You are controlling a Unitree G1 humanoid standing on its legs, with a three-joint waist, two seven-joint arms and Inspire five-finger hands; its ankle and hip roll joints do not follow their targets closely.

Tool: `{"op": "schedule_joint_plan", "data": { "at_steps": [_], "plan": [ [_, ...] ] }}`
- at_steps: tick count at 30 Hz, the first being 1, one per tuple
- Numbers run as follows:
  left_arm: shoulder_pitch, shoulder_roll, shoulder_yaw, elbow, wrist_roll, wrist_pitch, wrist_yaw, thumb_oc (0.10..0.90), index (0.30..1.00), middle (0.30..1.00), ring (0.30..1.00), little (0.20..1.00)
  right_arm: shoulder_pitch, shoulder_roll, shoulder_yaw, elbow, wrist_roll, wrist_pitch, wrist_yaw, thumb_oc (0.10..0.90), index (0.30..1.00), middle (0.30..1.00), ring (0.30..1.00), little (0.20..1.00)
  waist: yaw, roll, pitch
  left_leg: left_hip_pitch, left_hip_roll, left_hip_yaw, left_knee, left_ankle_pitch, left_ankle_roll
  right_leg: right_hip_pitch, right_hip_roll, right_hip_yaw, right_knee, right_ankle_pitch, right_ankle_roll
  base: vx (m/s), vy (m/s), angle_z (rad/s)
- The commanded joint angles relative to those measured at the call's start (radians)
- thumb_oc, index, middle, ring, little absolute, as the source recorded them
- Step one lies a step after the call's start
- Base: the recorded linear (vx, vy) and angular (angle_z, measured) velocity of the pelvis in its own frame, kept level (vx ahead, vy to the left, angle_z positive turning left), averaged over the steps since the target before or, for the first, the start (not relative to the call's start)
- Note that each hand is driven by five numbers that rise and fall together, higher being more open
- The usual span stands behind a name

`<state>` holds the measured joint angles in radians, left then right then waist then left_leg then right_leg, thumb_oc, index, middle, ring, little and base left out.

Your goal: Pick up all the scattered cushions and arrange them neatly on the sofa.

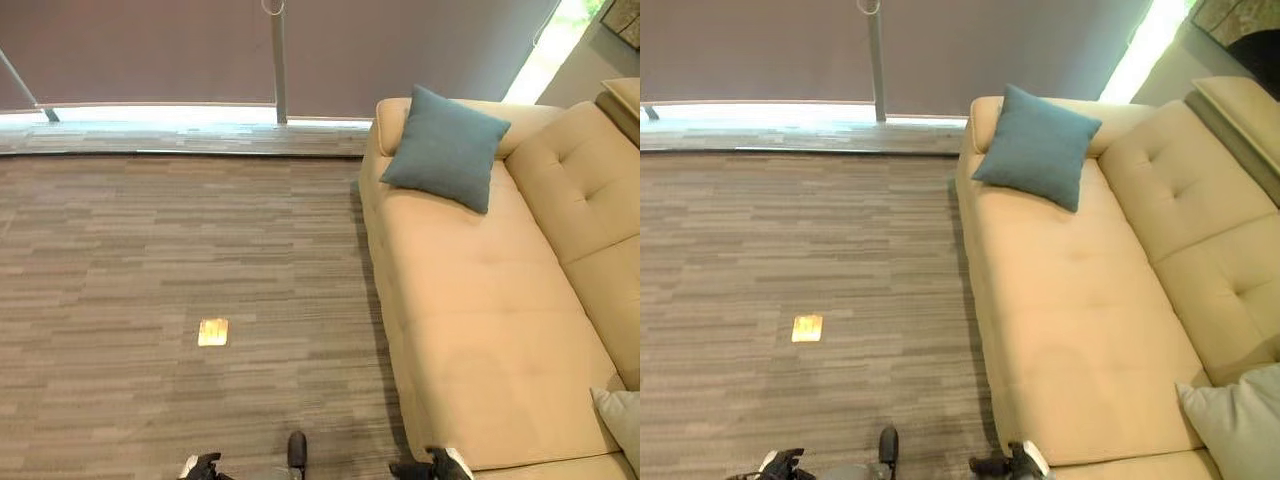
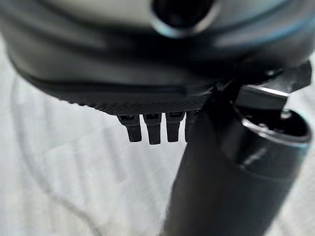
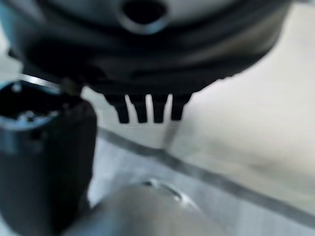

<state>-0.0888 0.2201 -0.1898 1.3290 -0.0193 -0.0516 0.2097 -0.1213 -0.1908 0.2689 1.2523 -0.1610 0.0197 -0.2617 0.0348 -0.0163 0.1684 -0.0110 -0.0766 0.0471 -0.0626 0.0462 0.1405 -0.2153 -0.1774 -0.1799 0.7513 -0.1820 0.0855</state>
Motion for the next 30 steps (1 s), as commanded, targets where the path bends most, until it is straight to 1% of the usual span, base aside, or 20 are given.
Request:
{"op": "schedule_joint_plan", "data": {
  "at_steps": [1, 2, 3, 7, 12, 14, 15, 16, 17, 18, 20, 21, 22, 23, 24, 25, 26, 27, 28, 30],
  "plan": [
    [0.012, 0.011, 0.039, 0.003, -0.052, -0.008, 0.009, 0.8, 0.9, 0.9, 0.9, 0.9, -0.012, 0.007, 0.006, 0.032, 0.034, 0.0, -0.018, 0.8, 0.9, 0.9, 0.9, 0.9, -0.028, -0.021, 0.051, 0.017, 0.012, -0.031, 0.036, -0.093, -0.084, -0.005, 0.057, 0.002, -0.271, 0.144, -0.003, 0.61, -0.122, 0.36],
    [0.008, 0.007, 0.064, 0.004, -0.087, -0.004, 0.002, 0.8, 0.9, 0.9, 0.9, 0.9, -0.007, 0.008, 0.003, 0.038, 0.037, 0.009, -0.013, 0.8, 0.9, 0.9, 0.9, 0.9, -0.056, -0.036, 0.056, 0.073, -0.007, -0.07, 0.033, -0.133, -0.091, -0.039, 0.091, 0.03, -0.455, 0.178, 0.016, 0.65, -0.129, 0.46],
    [0.008, 0.003, 0.077, 0.014, -0.103, -0.002, 0.0, 0.8, 0.9, 0.9, 0.9, 0.9, -0.005, 0.01, -0.009, 0.046, 0.05, 0.015, -0.009, 0.8, 0.9, 0.9, 0.9, 0.9, -0.069, -0.044, 0.051, 0.091, -0.018, -0.077, 0.034, -0.148, -0.094, -0.063, 0.092, 0.03, -0.53, 0.208, 0.028, 0.5, -0.114, 0.4],
    [0.028, -0.017, 0.16, 0.062, -0.207, -0.001, -0.016, 0.8, 0.9, 0.9, 0.9, 0.9, 0.024, 0.029, -0.123, 0.057, 0.19, 0.006, 0.007, 0.8, 0.9, 0.9, 0.9, 0.9, -0.111, -0.049, 0.036, 0.182, -0.029, -0.08, 0.028, -0.209, -0.109, -0.085, 0.093, -0.051, -0.706, 0.274, 0.058, 0.48, -0.068, 0.61],
    [0.061, -0.036, 0.175, 0.096, -0.178, 0.006, -0.037, 0.8, 0.9, 0.9, 0.9, 0.9, 0.055, 0.005, -0.104, 0.085, 0.129, 0.023, 0.014, 0.8, 0.9, 0.9, 0.9, 0.9, -0.138, -0.033, -0.009, 0.286, -0.018, -0.105, 0.045, -0.28, -0.119, -0.066, 0.11, -0.017, -0.69, 0.284, 0.032, 0.52, -0.114, 0.15],
    [0.068, -0.044, 0.159, 0.099, -0.159, 0.01, -0.04, 0.8, 0.9, 0.9, 0.9, 0.9, 0.055, -0.008, -0.082, 0.092, 0.089, 0.023, 0.014, 0.8, 0.9, 0.9, 0.9, 0.9, -0.14, -0.013, -0.022, 0.289, 0.013, -0.098, 0.109, -0.258, -0.148, -0.053, 0.128, -0.025, -0.641, 0.258, 0.009, 0.54, -0.204, 0.08],
    [0.073, -0.051, 0.164, 0.093, -0.18, 0.012, -0.051, 0.8, 0.9, 0.9, 0.9, 0.9, 0.053, -0.012, -0.077, 0.091, 0.084, 0.019, 0.013, 0.8, 0.9, 0.9, 0.9, 0.9, -0.14, -0.006, -0.022, 0.238, 0.036, -0.062, 0.281, -0.16, -0.208, -0.001, 0.145, -0.03, -0.626, 0.225, -0.017, 0.42, -0.175, 0.19],
    [0.073, -0.05, 0.164, 0.093, -0.18, 0.012, -0.051, 0.8, 0.9, 0.9, 0.9, 0.9, 0.052, -0.011, -0.077, 0.091, 0.084, 0.019, 0.013, 0.8, 0.9, 0.9, 0.9, 0.9, -0.141, -0.009, -0.024, 0.234, 0.033, -0.063, 0.281, -0.157, -0.207, -0.003, 0.142, -0.03, -0.627, 0.227, -0.016, 0.38, -0.23, 0.3],
    [0.066, -0.05, 0.164, 0.078, -0.213, 0.008, -0.055, 0.8, 0.9, 0.9, 0.9, 0.9, 0.045, -0.013, -0.077, 0.082, 0.096, 0.013, 0.009, 0.8, 0.9, 0.9, 0.9, 0.9, -0.135, -0.025, -0.003, 0.125, 0.05, -0.039, 0.493, -0.059, -0.247, 0.031, 0.141, -0.013, -0.628, 0.212, -0.035, 0.16, -0.206, 0.27],
    [0.055, -0.048, 0.164, 0.055, -0.236, 0.008, -0.052, 0.8, 0.9, 0.9, 0.9, 0.9, 0.036, -0.013, -0.076, 0.073, 0.105, 0.011, 0.005, 0.8, 0.9, 0.9, 0.9, 0.9, -0.126, -0.046, 0.013, 0.03, 0.065, -0.013, 0.647, -0.017, -0.243, 0.048, 0.135, -0.005, -0.628, 0.201, -0.054, 0.21, -0.272, 0.18],
    [0.035, -0.042, 0.159, 0.023, -0.266, -0.001, -0.011, 0.8, 0.9, 0.9, 0.9, 0.9, 0.021, -0.023, -0.065, 0.07, 0.109, 0.013, -0.005, 0.8, 0.9, 0.9, 0.9, 0.9, -0.098, -0.073, 0.046, -0.083, 0.102, 0.055, 0.829, -0.057, -0.209, 0.087, 0.139, 0.003, -0.627, 0.159, -0.085, 0.21, -0.227, -0.2],
    [0.028, -0.043, 0.163, 0.015, -0.29, -0.005, 0.006, 0.8, 0.9, 0.9, 0.9, 0.9, 0.016, -0.023, -0.056, 0.067, 0.109, 0.016, -0.011, 0.8, 0.9, 0.9, 0.9, 0.9, -0.086, -0.081, 0.048, -0.128, 0.11, 0.079, 0.819, -0.091, -0.184, 0.101, 0.14, 0.008, -0.621, 0.138, -0.09, 0.5, -0.136, -0.34],
    [0.031, -0.048, 0.179, 0.005, -0.341, -0.011, 0.02, 0.8, 0.9, 0.9, 0.9, 0.9, 0.013, -0.025, -0.044, 0.062, 0.108, 0.019, -0.021, 0.8, 0.9, 0.9, 0.9, 0.9, -0.06, -0.076, 0.047, -0.192, 0.084, 0.084, 0.698, -0.148, -0.151, 0.143, 0.158, 0.027, -0.614, 0.096, -0.086, 0.4, -0.048, -0.31],
    [0.031, -0.048, 0.179, 0.005, -0.341, -0.011, 0.02, 0.8, 0.9, 0.9, 0.9, 0.9, 0.013, -0.025, -0.044, 0.062, 0.108, 0.019, -0.021, 0.8, 0.9, 0.9, 0.9, 0.9, -0.061, -0.079, 0.045, -0.192, 0.081, 0.085, 0.693, -0.144, -0.151, 0.14, 0.156, 0.028, -0.615, 0.097, -0.085, 0.6, 0.073, -0.25],
    [0.039, -0.054, 0.187, 0.014, -0.366, -0.014, 0.02, 0.8, 0.9, 0.9, 0.9, 0.9, 0.013, -0.025, -0.042, 0.059, 0.108, 0.017, -0.022, 0.8, 0.9, 0.9, 0.9, 0.9, -0.041, -0.076, 0.04, -0.236, 0.061, 0.069, 0.522, -0.167, -0.136, 0.185, 0.167, 0.064, -0.619, 0.062, -0.064, 0.3, 0.072, -0.46],
    [0.039, -0.053, 0.187, 0.014, -0.366, -0.014, 0.02, 0.8, 0.9, 0.9, 0.9, 0.9, 0.013, -0.025, -0.042, 0.059, 0.108, 0.017, -0.022, 0.8, 0.9, 0.9, 0.9, 0.9, -0.041, -0.078, 0.039, -0.235, 0.059, 0.07, 0.516, -0.163, -0.136, 0.183, 0.165, 0.064, -0.619, 0.063, -0.064, 0.62, 0.185, -0.5],
    [0.046, -0.053, 0.206, 0.014, -0.408, -0.023, 0.021, 0.8, 0.9, 0.9, 0.9, 0.9, 0.012, -0.024, -0.031, 0.056, 0.097, 0.015, -0.022, 0.8, 0.9, 0.9, 0.9, 0.9, -0.008, -0.068, 0.041, -0.257, 0.071, -0.004, 0.306, -0.069, -0.16, 0.238, 0.187, 0.105, -0.625, 0.036, -0.056, 0.53, 0.193, -0.66],
    [0.046, -0.055, 0.219, 0.029, -0.433, -0.028, 0.024, 0.8, 0.9, 0.9, 0.9, 0.9, 0.012, -0.021, -0.029, 0.058, 0.093, 0.015, -0.02, 0.8, 0.9, 0.9, 0.9, 0.9, 0.009, -0.067, 0.042, -0.276, 0.086, -0.067, 0.224, -0.015, -0.18, 0.27, 0.193, 0.134, -0.622, 0.016, -0.055, 0.53, 0.193, -0.68],
    [0.045, -0.055, 0.218, 0.029, -0.433, -0.028, 0.024, 0.8, 0.9, 0.9, 0.9, 0.9, 0.012, -0.021, -0.029, 0.058, 0.093, 0.015, -0.02, 0.8, 0.9, 0.9, 0.9, 0.9, 0.009, -0.067, 0.041, -0.275, 0.087, -0.067, 0.219, -0.011, -0.18, 0.269, 0.194, 0.134, -0.622, 0.018, -0.055, 0.34, 0.136, -0.94],
    [0.038, -0.057, 0.22, 0.046, -0.452, -0.026, 0.026, 0.8, 0.9, 0.9, 0.9, 0.9, 0.01, -0.018, -0.019, 0.074, 0.072, 0.022, -0.022, 0.8, 0.9, 0.9, 0.9, 0.9, 0.029, -0.069, 0.044, -0.308, 0.103, -0.171, 0.173, 0.028, -0.198, 0.31, 0.189, 0.183, -0.602, -0.014, -0.052, 0.39, 0.165, -1.24]
  ]
}}
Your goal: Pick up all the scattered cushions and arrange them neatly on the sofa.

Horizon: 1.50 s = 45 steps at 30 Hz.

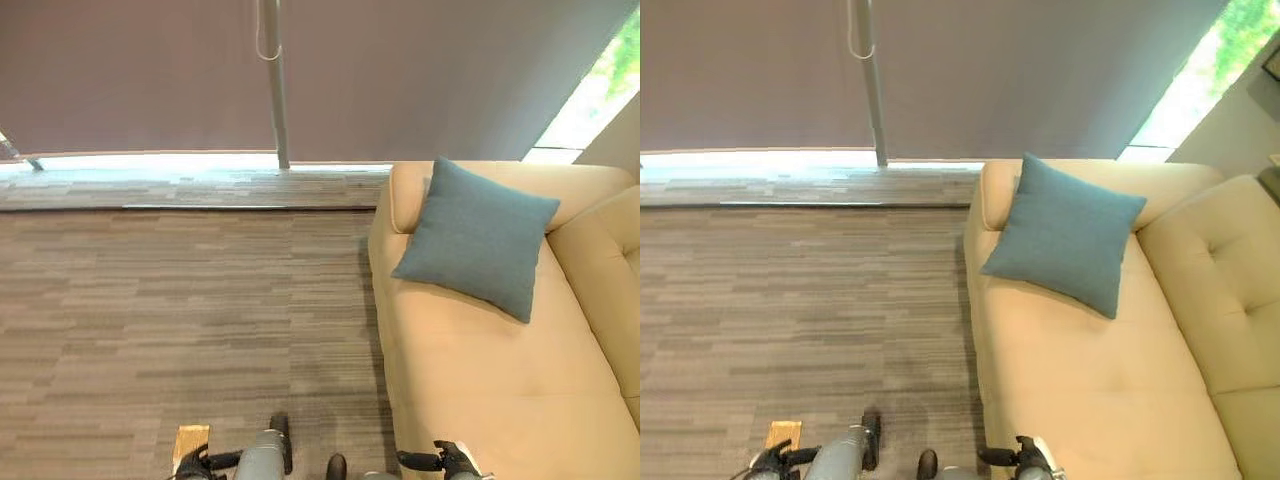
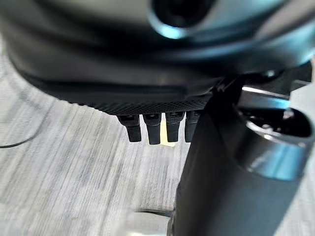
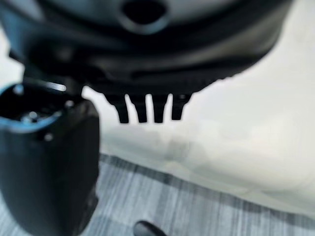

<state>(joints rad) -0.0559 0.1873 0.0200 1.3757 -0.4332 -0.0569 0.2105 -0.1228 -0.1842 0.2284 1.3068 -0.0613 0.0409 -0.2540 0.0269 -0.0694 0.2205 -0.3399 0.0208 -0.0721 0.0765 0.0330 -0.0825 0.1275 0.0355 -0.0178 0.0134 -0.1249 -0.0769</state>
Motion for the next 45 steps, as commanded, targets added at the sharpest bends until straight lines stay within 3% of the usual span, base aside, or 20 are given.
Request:
{"op": "schedule_joint_plan", "data": {
  "at_steps": [1, 4, 5, 6, 8, 10, 14, 18, 20, 21, 24, 28, 30, 31, 33, 36, 37, 38, 40, 45],
  "plan": [
    [0.002, -0.026, 0.001, -0.002, -0.026, -0.021, 0.03, 0.8, 0.9, 0.9, 0.9, 0.9, 0.011, -0.029, 0.029, 0.027, -0.048, 0.005, -0.033, 0.8, 0.9, 0.9, 0.9, 0.9, 0.043, -0.018, -0.01, 0.0, 0.01, -0.089, 0.033, 0.056, 0.018, -0.009, -0.031, 0.045, 0.141, -0.087, 0.114, 0.52, 0.256, -1.12],
    [0.011, -0.027, 0.003, 0.017, 0.013, 0.002, 0.016, 0.8, 0.9, 0.9, 0.9, 0.9, 0.021, -0.021, 0.02, 0.041, -0.075, 0.012, -0.02, 0.8, 0.9, 0.9, 0.9, 0.9, 0.047, -0.011, -0.048, 0.069, 0.007, -0.089, -0.004, 0.068, 0.029, -0.005, -0.056, 0.055, 0.206, -0.098, 0.136, 0.49, 0.321, -0.59],
    [0.016, -0.024, 0.009, 0.023, 0.015, 0.007, 0.01, 0.8, 0.9, 0.9, 0.9, 0.9, 0.033, -0.013, 0.01, 0.039, -0.071, 0.016, -0.013, 0.8, 0.9, 0.9, 0.9, 0.9, 0.045, -0.026, -0.066, 0.117, -0.018, -0.065, -0.017, 0.038, 0.062, -0.061, -0.101, 0.057, 0.33, -0.017, 0.176, 0.39, 0.311, -0.36],
    [0.016, -0.024, 0.009, 0.023, 0.015, 0.007, 0.01, 0.8, 0.9, 0.9, 0.9, 0.9, 0.033, -0.013, 0.009, 0.039, -0.071, 0.016, -0.013, 0.8, 0.9, 0.9, 0.9, 0.9, 0.046, -0.024, -0.068, 0.114, -0.015, -0.065, -0.017, 0.04, 0.062, -0.064, -0.099, 0.058, 0.328, -0.015, 0.176, 0.35, 0.324, -0.49],
    [0.017, -0.023, 0.002, 0.013, 0.013, 0.005, 0.009, 0.8, 0.9, 0.9, 0.9, 0.9, 0.03, -0.002, 0.011, 0.015, -0.063, 0.016, -0.012, 0.8, 0.9, 0.9, 0.9, 0.9, 0.04, -0.012, -0.054, 0.172, -0.028, -0.02, -0.025, 0.014, 0.096, -0.161, -0.164, 0.031, 0.506, 0.154, 0.194, 0.21, 0.25, -0.63],
    [0.019, -0.017, -0.013, 0.0, 0.028, 0.007, -0.006, 0.8, 0.9, 0.9, 0.9, 0.9, 0.031, 0.003, 0.019, -0.011, -0.066, 0.008, -0.013, 0.8, 0.9, 0.9, 0.9, 0.9, 0.028, 0.004, -0.05, 0.22, -0.024, 0.001, -0.04, -0.014, 0.11, -0.21, -0.19, -0.029, 0.575, 0.158, 0.172, 0.28, 0.252, -0.66],
    [0.011, -0.011, -0.033, -0.008, 0.064, 0.011, -0.03, 0.8, 0.9, 0.9, 0.9, 0.9, 0.03, 0.0, 0.035, -0.048, -0.072, -0.011, -0.013, 0.8, 0.9, 0.9, 0.9, 0.9, -0.008, 0.017, -0.039, 0.307, -0.033, 0.055, -0.051, -0.078, 0.122, -0.278, -0.17, -0.168, 0.41, 0.069, 0.154, 0.29, 0.122, -0.24],
    [0.012, -0.017, -0.031, -0.009, 0.06, 0.012, -0.039, 0.8, 0.9, 0.9, 0.9, 0.9, 0.031, -0.008, 0.033, -0.055, -0.079, -0.007, -0.013, 0.8, 0.9, 0.9, 0.9, 0.9, -0.026, 0.014, -0.021, 0.361, -0.045, 0.096, -0.056, -0.116, 0.118, -0.302, -0.164, -0.273, 0.238, 0.101, 0.173, 0.23, 0.014, -0.43],
    [0.011, -0.021, -0.03, -0.024, 0.079, 0.004, -0.034, 0.8, 0.9, 0.9, 0.9, 0.9, 0.027, -0.02, 0.021, -0.056, -0.084, -0.013, -0.03, 0.8, 0.9, 0.9, 0.9, 0.9, -0.021, 0.024, -0.024, 0.413, -0.039, 0.157, -0.058, -0.162, 0.112, -0.306, -0.196, -0.461, 0.226, 0.098, 0.192, 0.36, 0.024, -0.69],
    [0.015, -0.023, -0.038, -0.039, 0.103, 0.0, -0.03, 0.8, 0.9, 0.9, 0.9, 0.9, 0.031, -0.025, 0.017, -0.058, -0.081, -0.018, -0.04, 0.8, 0.9, 0.9, 0.9, 0.9, -0.021, 0.029, -0.025, 0.437, -0.036, 0.176, -0.054, -0.184, 0.115, -0.296, -0.205, -0.491, 0.248, 0.088, 0.191, 0.28, -0.004, -0.82],
    [0.023, -0.021, -0.053, -0.044, 0.145, -0.001, -0.031, 0.8, 0.9, 0.9, 0.9, 0.9, 0.044, -0.03, 0.004, -0.067, -0.066, -0.028, -0.052, 0.8, 0.9, 0.9, 0.9, 0.9, -0.035, 0.024, -0.042, 0.462, -0.04, 0.197, -0.044, -0.215, 0.115, -0.274, -0.182, -0.451, 0.215, 0.077, 0.172, 0.27, -0.128, -0.73],
    [0.028, -0.031, -0.054, -0.033, 0.154, -0.005, -0.024, 0.8, 0.9, 0.9, 0.9, 0.9, 0.058, -0.038, -0.031, -0.076, -0.01, -0.047, -0.074, 0.8, 0.9, 0.9, 0.9, 0.9, -0.052, 0.015, -0.065, 0.435, -0.03, 0.237, 0.13, -0.257, 0.079, -0.212, -0.138, -0.385, 0.147, 0.063, 0.151, 0.21, -0.123, -0.42],
    [0.021, -0.041, -0.062, -0.037, 0.149, -0.006, -0.019, 0.8, 0.9, 0.9, 0.9, 0.9, 0.054, -0.042, -0.038, -0.089, 0.014, -0.056, -0.082, 0.8, 0.9, 0.9, 0.9, 0.9, -0.051, 0.002, -0.054, 0.343, 0.017, 0.248, 0.371, -0.201, 0.032, -0.178, -0.115, -0.346, 0.129, 0.048, 0.121, 0.06, -0.166, -0.39],
    [0.007, -0.049, -0.087, -0.048, 0.151, -0.009, -0.009, 0.8, 0.9, 0.9, 0.9, 0.9, 0.038, -0.056, -0.036, -0.104, 0.029, -0.061, -0.085, 0.8, 0.9, 0.9, 0.9, 0.9, -0.043, -0.013, -0.026, 0.249, 0.033, 0.242, 0.524, -0.125, 0.028, -0.168, -0.111, -0.326, 0.123, 0.044, 0.083, -0.02, -0.128, -0.66],
    [0.003, -0.054, -0.099, -0.052, 0.155, -0.011, -0.005, 0.8, 0.9, 0.9, 0.9, 0.9, 0.036, -0.063, -0.031, -0.113, 0.029, -0.062, -0.087, 0.8, 0.9, 0.9, 0.9, 0.9, -0.035, -0.011, -0.02, 0.206, 0.026, 0.221, 0.541, -0.138, 0.041, -0.164, -0.104, -0.306, 0.127, 0.031, 0.077, 0.0, -0.019, -0.51],
    [0.001, -0.062, -0.125, -0.055, 0.165, -0.014, 0.011, 0.8, 0.9, 0.9, 0.9, 0.9, 0.025, -0.073, 0.004, -0.135, 0.008, -0.066, -0.094, 0.8, 0.9, 0.9, 0.9, 0.9, -0.001, -0.011, -0.011, 0.155, 0.004, 0.123, 0.33, -0.175, 0.073, -0.14, -0.093, -0.212, 0.127, 0.015, 0.105, 0.18, 0.164, -0.73],
    [0.002, -0.06, -0.141, -0.051, 0.181, -0.02, 0.017, 0.8, 0.9, 0.9, 0.9, 0.9, 0.026, -0.07, 0.012, -0.133, 0.004, -0.067, -0.097, 0.8, 0.9, 0.9, 0.9, 0.9, 0.017, -0.004, -0.009, 0.149, -0.006, 0.036, 0.236, -0.127, 0.061, -0.129, -0.076, -0.176, 0.125, 0.011, 0.11, 0.18, 0.191, -0.97],
    [0.002, -0.06, -0.142, -0.051, 0.181, -0.02, 0.017, 0.8, 0.9, 0.9, 0.9, 0.9, 0.026, -0.07, 0.012, -0.133, 0.004, -0.067, -0.097, 0.8, 0.9, 0.9, 0.9, 0.9, 0.016, -0.006, -0.011, 0.15, -0.008, 0.036, 0.229, -0.122, 0.061, -0.13, -0.077, -0.177, 0.124, 0.013, 0.11, 0.11, 0.111, -0.95],
    [-0.01, -0.064, -0.163, -0.04, 0.195, -0.019, 0.023, 0.8, 0.9, 0.9, 0.9, 0.9, 0.028, -0.069, 0.005, -0.112, 0.012, -0.067, -0.107, 0.8, 0.9, 0.9, 0.9, 0.9, 0.024, 0.021, -0.007, 0.135, -0.008, -0.132, 0.089, -0.016, 0.032, -0.094, -0.052, -0.101, 0.111, -0.005, 0.119, 0.14, 0.152, -1.11],
    [0.007, -0.076, -0.13, -0.013, 0.178, -0.005, 0.011, 0.8, 0.9, 0.9, 0.9, 0.9, 0.045, -0.055, -0.019, -0.07, 0.02, -0.055, -0.096, 0.8, 0.9, 0.9, 0.9, 0.9, 0.019, 0.037, -0.047, 0.231, 0.007, -0.117, -0.003, -0.026, 0.037, -0.091, -0.065, -0.069, 0.132, -0.01, 0.134, 0.18, 0.195, -0.81]
  ]
}}
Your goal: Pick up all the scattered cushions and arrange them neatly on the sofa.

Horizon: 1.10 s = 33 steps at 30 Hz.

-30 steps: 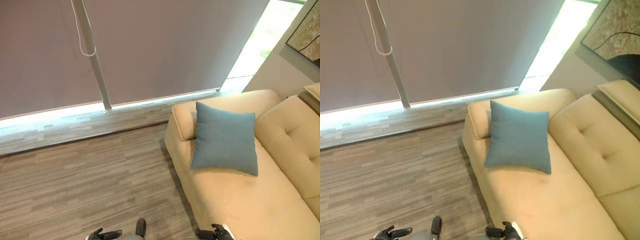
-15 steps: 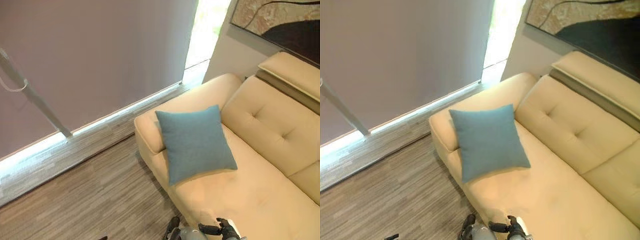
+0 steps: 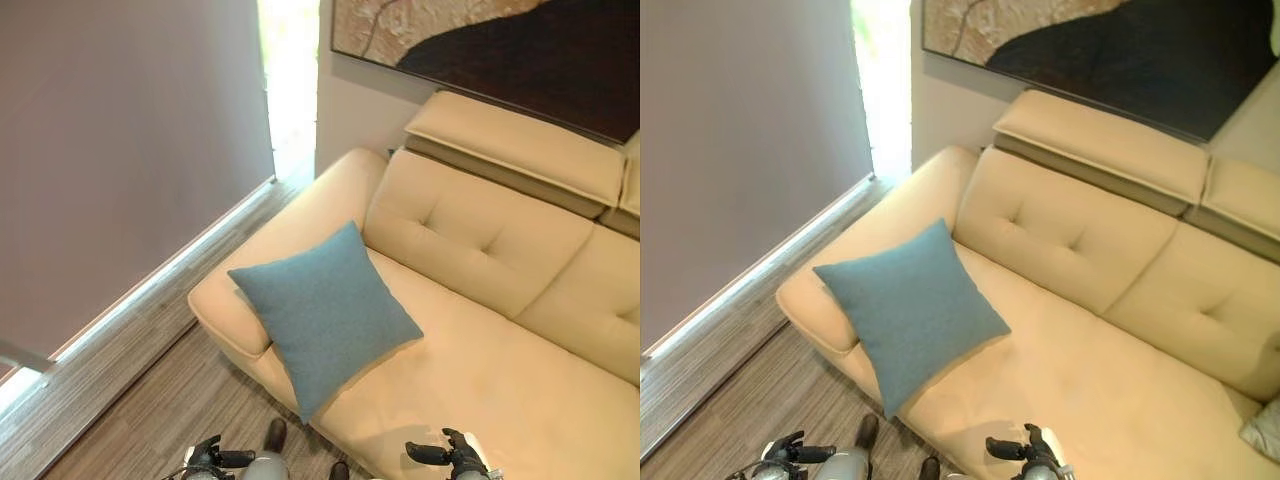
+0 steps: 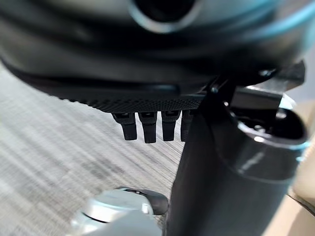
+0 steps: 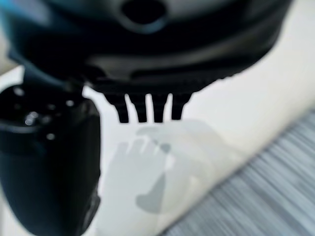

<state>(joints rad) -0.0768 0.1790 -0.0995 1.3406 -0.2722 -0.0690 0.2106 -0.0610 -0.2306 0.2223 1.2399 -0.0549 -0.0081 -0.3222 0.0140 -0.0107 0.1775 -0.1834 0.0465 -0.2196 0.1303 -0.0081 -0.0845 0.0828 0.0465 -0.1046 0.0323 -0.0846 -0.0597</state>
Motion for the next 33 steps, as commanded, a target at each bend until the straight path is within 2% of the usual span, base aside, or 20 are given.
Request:
{"op": "schedule_joint_plan", "data": {
  "at_steps": [1, 4, 10, 12, 13, 14, 15, 16, 17, 18, 22, 24, 28, 33],
  "plan": [
    [0.034, -0.071, -0.012, 0.035, 0.032, 0.013, 0.006, 0.8, 0.9, 0.9, 0.9, 0.9, -0.011, -0.003, -0.023, 0.012, 0.02, -0.002, -0.025, 0.8, 0.9, 0.9, 0.9, 0.9, 0.027, -0.023, -0.014, 0.093, -0.019, 0.049, -0.068, 0.011, 0.044, -0.044, -0.084, 0.025, 0.109, -0.047, 0.124, 0.15, 0.13, -0.56],
    [0.044, -0.067, -0.027, 0.04, 0.068, 0.016, 0.003, 0.8, 0.9, 0.9, 0.9, 0.9, 0.003, 0.018, -0.052, 0.042, 0.052, 0.002, -0.01, 0.8, 0.9, 0.9, 0.9, 0.9, 0.01, -0.022, -0.045, 0.139, -0.034, 0.114, -0.102, -0.003, 0.067, -0.034, -0.118, 0.056, 0.09, -0.028, 0.153, 0.24, 0.225, -0.41],
    [0.028, -0.048, -0.043, 0.025, 0.093, 0.015, 0.01, 0.8, 0.9, 0.9, 0.9, 0.9, -0.007, 0.022, -0.062, 0.023, 0.072, -0.003, -0.003, 0.8, 0.9, 0.9, 0.9, 0.9, -0.008, -0.016, -0.057, 0.167, -0.059, 0.153, -0.129, -0.021, 0.095, -0.044, -0.145, 0.079, 0.094, -0.007, 0.18, 0.1, 0.134, -0.17],
    [0.013, -0.04, -0.04, 0.019, 0.082, 0.011, 0.017, 0.8, 0.9, 0.9, 0.9, 0.9, -0.025, 0.022, -0.076, -0.008, 0.094, -0.012, -0.012, 0.8, 0.9, 0.9, 0.9, 0.9, -0.007, 0.001, -0.056, 0.17, -0.061, 0.183, -0.148, -0.024, 0.11, -0.089, -0.167, 0.064, 0.147, 0.008, 0.201, 0.03, 0.201, -0.28],
    [0.013, -0.04, -0.04, 0.019, 0.082, 0.01, 0.017, 0.8, 0.9, 0.9, 0.9, 0.9, -0.024, 0.022, -0.077, -0.008, 0.094, -0.011, -0.012, 0.8, 0.9, 0.9, 0.9, 0.9, -0.005, 0.0, -0.056, 0.171, -0.061, 0.185, -0.149, -0.024, 0.11, -0.09, -0.167, 0.066, 0.149, 0.006, 0.202, 0.05, 0.208, -0.47],
    [0.012, -0.035, -0.037, 0.014, 0.086, 0.008, 0.022, 0.8, 0.9, 0.9, 0.9, 0.9, -0.029, 0.02, -0.085, -0.033, 0.099, -0.02, -0.026, 0.8, 0.9, 0.9, 0.9, 0.9, 0.001, 0.011, -0.054, 0.191, -0.059, 0.212, -0.166, -0.031, 0.114, -0.113, -0.21, -0.006, 0.203, 0.026, 0.215, 0.05, 0.101, -0.69],
    [0.009, -0.028, -0.039, 0.008, 0.095, 0.008, 0.028, 0.8, 0.9, 0.9, 0.9, 0.9, -0.034, 0.017, -0.091, -0.051, 0.098, -0.023, -0.035, 0.8, 0.9, 0.9, 0.9, 0.9, 0.002, 0.016, -0.051, 0.203, -0.057, 0.226, -0.176, -0.033, 0.115, -0.117, -0.247, -0.05, 0.222, 0.046, 0.22, 0.05, 0.086, -0.91],
    [0.01, -0.021, -0.039, 0.004, 0.098, 0.006, 0.032, 0.8, 0.9, 0.9, 0.9, 0.9, -0.04, 0.013, -0.095, -0.069, 0.093, -0.025, -0.047, 0.8, 0.9, 0.9, 0.9, 0.9, 0.005, 0.02, -0.05, 0.209, -0.051, 0.234, -0.181, -0.035, 0.114, -0.121, -0.281, -0.085, 0.225, 0.073, 0.22, 0.01, 0.003, -0.72],
    [0.01, -0.021, -0.039, 0.004, 0.098, 0.006, 0.032, 0.8, 0.9, 0.9, 0.9, 0.9, -0.04, 0.013, -0.095, -0.07, 0.092, -0.025, -0.048, 0.8, 0.9, 0.9, 0.9, 0.9, 0.005, 0.02, -0.048, 0.211, -0.051, 0.233, -0.181, -0.035, 0.114, -0.119, -0.281, -0.085, 0.225, 0.072, 0.22, -0.01, -0.053, -0.34],
    [0.011, -0.008, -0.031, -0.008, 0.09, -0.003, 0.038, 0.8, 0.9, 0.9, 0.9, 0.9, -0.049, -0.005, -0.099, -0.131, 0.085, -0.034, -0.066, 0.8, 0.9, 0.9, 0.9, 0.9, 0.007, 0.027, -0.041, 0.212, -0.039, 0.239, -0.181, -0.035, 0.112, -0.123, -0.327, -0.127, 0.196, 0.1, 0.214, -0.01, -0.046, -0.13],
    [0.005, 0.008, -0.025, -0.02, 0.089, -0.015, 0.039, 0.8, 0.9, 0.9, 0.9, 0.9, -0.067, -0.054, -0.106, -0.22, 0.091, -0.046, -0.057, 0.8, 0.9, 0.9, 0.9, 0.9, 0.004, 0.019, -0.043, 0.212, -0.05, 0.235, -0.184, -0.035, 0.105, -0.105, -0.324, -0.117, 0.124, 0.109, 0.225, 0.03, -0.045, -0.06],
    [0.012, 0.018, -0.017, -0.013, 0.116, -0.016, 0.047, 0.8, 0.9, 0.9, 0.9, 0.9, -0.093, -0.115, -0.099, -0.323, 0.047, -0.054, -0.066, 0.8, 0.9, 0.9, 0.9, 0.9, 0.017, -0.004, -0.066, 0.219, -0.061, 0.247, -0.197, -0.036, 0.093, -0.072, -0.331, -0.146, 0.049, 0.145, 0.254, 0.09, -0.11, 0.16],
    [0.023, 0.012, -0.004, -0.019, 0.103, -0.02, 0.046, 0.8, 0.9, 0.9, 0.9, 0.9, -0.117, -0.164, -0.104, -0.462, 0.026, -0.063, -0.073, 0.8, 0.9, 0.9, 0.9, 0.9, 0.021, -0.012, -0.079, 0.229, -0.05, 0.242, -0.207, -0.033, 0.08, -0.05, -0.314, -0.147, -0.001, 0.147, 0.255, 0.08, -0.089, -0.03],
    [0.031, -0.002, -0.014, -0.023, 0.093, -0.027, 0.046, 0.8, 0.9, 0.9, 0.9, 0.9, -0.222, -0.239, -0.062, -0.496, -0.022, -0.054, -0.075, 0.8, 0.9, 0.9, 0.9, 0.9, 0.04, -0.018, -0.086, 0.243, -0.036, 0.226, -0.216, -0.035, 0.064, -0.02, -0.295, -0.17, -0.03, 0.127, 0.25, 0.09, -0.068, -0.01]
  ]
}}
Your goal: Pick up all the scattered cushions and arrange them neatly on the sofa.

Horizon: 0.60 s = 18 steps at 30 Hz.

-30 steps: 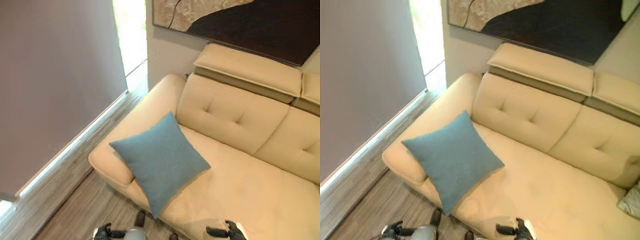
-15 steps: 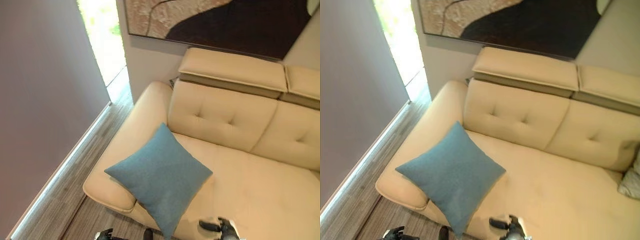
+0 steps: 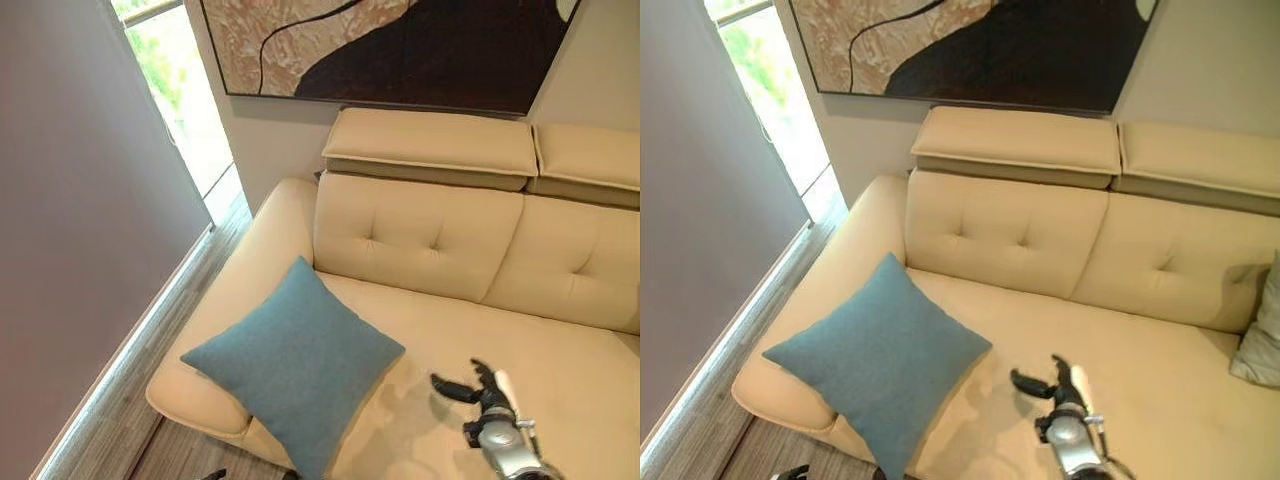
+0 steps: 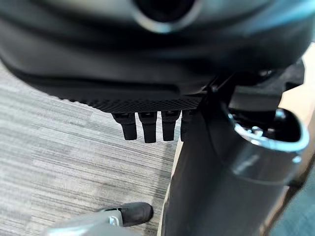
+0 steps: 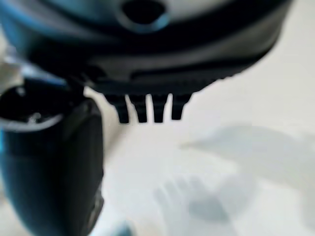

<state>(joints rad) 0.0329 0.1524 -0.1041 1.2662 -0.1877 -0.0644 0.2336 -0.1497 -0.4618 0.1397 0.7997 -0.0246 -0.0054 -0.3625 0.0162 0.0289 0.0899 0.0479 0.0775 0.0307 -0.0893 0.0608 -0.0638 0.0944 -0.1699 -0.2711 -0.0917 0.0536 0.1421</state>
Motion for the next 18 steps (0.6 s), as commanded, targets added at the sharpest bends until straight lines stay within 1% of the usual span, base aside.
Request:
{"op": "schedule_joint_plan", "data": {
  "at_steps": [1, 3, 5, 7, 8, 10, 12, 13, 14, 15, 17, 18],
  "plan": [
    [-0.081, 0.025, -0.012, 0.035, -0.004, -0.038, 0.032, 0.8, 0.9, 0.9, 0.9, 0.9, -0.157, -0.02, 0.028, -0.067, -0.05, -0.056, -0.036, 0.8, 0.9, 0.9, 0.9, 0.9, 0.046, -0.06, 0.0, 0.012, -0.064, -0.028, 0.002, -0.102, 0.04, -0.027, -0.075, -0.009, 0.089, -0.016, 0.046, 0.11, -0.062, 0.05],
    [-0.093, 0.028, -0.034, 0.001, 0.013, -0.049, 0.062, 0.8, 0.9, 0.9, 0.9, 0.9, -0.198, -0.035, 0.043, -0.084, -0.041, -0.059, -0.039, 0.8, 0.9, 0.9, 0.9, 0.9, 0.055, -0.063, 0.002, 0.01, -0.06, -0.035, 0.002, -0.102, 0.034, -0.023, -0.068, -0.015, 0.079, -0.02, 0.045, 0.07, -0.042, 0.06],
    [-0.117, 0.029, -0.061, -0.083, -0.011, -0.069, 0.078, 0.8, 0.9, 0.9, 0.9, 0.9, -0.247, -0.048, 0.067, -0.112, -0.035, -0.065, -0.048, 0.8, 0.9, 0.9, 0.9, 0.9, 0.069, -0.065, 0.01, 0.005, -0.053, -0.039, 0.002, -0.101, 0.028, -0.02, -0.061, -0.022, 0.067, -0.023, 0.043, 0.04, -0.041, 0.12],
    [-0.117, 0.029, -0.061, -0.083, -0.011, -0.069, 0.078, 0.8, 0.9, 0.9, 0.9, 0.9, -0.248, -0.048, 0.067, -0.112, -0.035, -0.065, -0.048, 0.8, 0.9, 0.9, 0.9, 0.9, 0.068, -0.066, 0.008, 0.0, -0.054, -0.039, 0.002, -0.099, 0.029, -0.023, -0.062, -0.023, 0.066, -0.02, 0.043, 0.0, -0.021, 0.2],
    [-0.145, 0.036, -0.09, -0.193, -0.036, -0.09, 0.103, 0.8, 0.9, 0.9, 0.9, 0.9, -0.302, -0.048, 0.079, -0.102, -0.012, -0.069, -0.062, 0.8, 0.9, 0.9, 0.9, 0.9, 0.078, -0.069, 0.012, -0.014, -0.051, -0.045, 0.002, -0.095, 0.025, -0.026, -0.057, -0.026, 0.053, -0.02, 0.041, -0.01, -0.04, 0.2],
    [-0.186, 0.05, -0.114, -0.325, -0.08, -0.119, 0.127, 0.8, 0.9, 0.9, 0.9, 0.9, -0.362, -0.046, 0.106, -0.098, 0.009, -0.07, -0.066, 0.8, 0.9, 0.9, 0.9, 0.9, 0.092, -0.072, 0.023, -0.032, -0.048, -0.053, 0.002, -0.089, 0.019, -0.03, -0.05, -0.034, 0.044, -0.021, 0.039, -0.02, -0.06, 0.16],
    [-0.214, 0.067, -0.137, -0.461, -0.123, -0.142, 0.127, 0.8, 0.9, 0.9, 0.9, 0.9, -0.42, -0.06, 0.139, -0.101, 0.03, -0.072, -0.059, 0.8, 0.9, 0.9, 0.9, 0.9, 0.104, -0.073, 0.038, -0.055, -0.044, -0.06, 0.002, -0.081, 0.014, -0.042, -0.046, -0.039, 0.04, -0.021, 0.038, -0.09, -0.059, 0.26],
    [-0.248, 0.079, -0.152, -0.536, -0.167, -0.153, 0.124, 0.8, 0.9, 0.9, 0.9, 0.9, -0.479, -0.066, 0.162, -0.088, 0.047, -0.069, -0.057, 0.8, 0.9, 0.9, 0.9, 0.9, 0.115, -0.074, 0.052, -0.092, -0.043, -0.073, 0.002, -0.064, 0.009, -0.061, -0.044, -0.048, 0.03, -0.014, 0.037, -0.14, -0.057, 0.23],
    [-0.258, 0.083, -0.163, -0.574, -0.183, -0.159, 0.123, 0.8, 0.9, 0.9, 0.9, 0.9, -0.509, -0.063, 0.168, -0.076, 0.061, -0.067, -0.058, 0.8, 0.9, 0.9, 0.9, 0.9, 0.12, -0.073, 0.06, -0.11, -0.043, -0.079, 0.002, -0.057, 0.007, -0.07, -0.043, -0.051, 0.025, -0.01, 0.036, -0.12, -0.039, 0.15],
    [-0.258, 0.083, -0.163, -0.575, -0.183, -0.159, 0.124, 0.8, 0.9, 0.9, 0.9, 0.9, -0.511, -0.063, 0.168, -0.075, 0.061, -0.068, -0.058, 0.8, 0.9, 0.9, 0.9, 0.9, 0.119, -0.073, 0.06, -0.111, -0.043, -0.079, 0.002, -0.057, 0.007, -0.071, -0.043, -0.051, 0.025, -0.01, 0.036, -0.08, -0.021, 0.24],
    [-0.274, 0.085, -0.182, -0.643, -0.212, -0.171, 0.113, 0.8, 0.9, 0.9, 0.9, 0.9, -0.579, -0.058, 0.175, -0.041, 0.108, -0.074, -0.057, 0.8, 0.9, 0.9, 0.9, 0.9, 0.133, -0.069, 0.075, -0.15, -0.043, -0.088, 0.002, -0.041, -0.003, -0.092, -0.041, -0.061, 0.011, 0.0, 0.034, -0.1, -0.025, 0.17],
    [-0.272, 0.094, -0.198, -0.689, -0.22, -0.181, 0.107, 0.8, 0.9, 0.9, 0.9, 0.9, -0.604, -0.053, 0.176, -0.023, 0.183, -0.089, -0.029, 0.8, 0.9, 0.9, 0.9, 0.9, 0.146, -0.068, 0.082, -0.176, -0.045, -0.095, 0.002, -0.029, -0.012, -0.106, -0.039, -0.07, 0.005, 0.003, 0.033, -0.07, -0.022, 0.09]
  ]
}}
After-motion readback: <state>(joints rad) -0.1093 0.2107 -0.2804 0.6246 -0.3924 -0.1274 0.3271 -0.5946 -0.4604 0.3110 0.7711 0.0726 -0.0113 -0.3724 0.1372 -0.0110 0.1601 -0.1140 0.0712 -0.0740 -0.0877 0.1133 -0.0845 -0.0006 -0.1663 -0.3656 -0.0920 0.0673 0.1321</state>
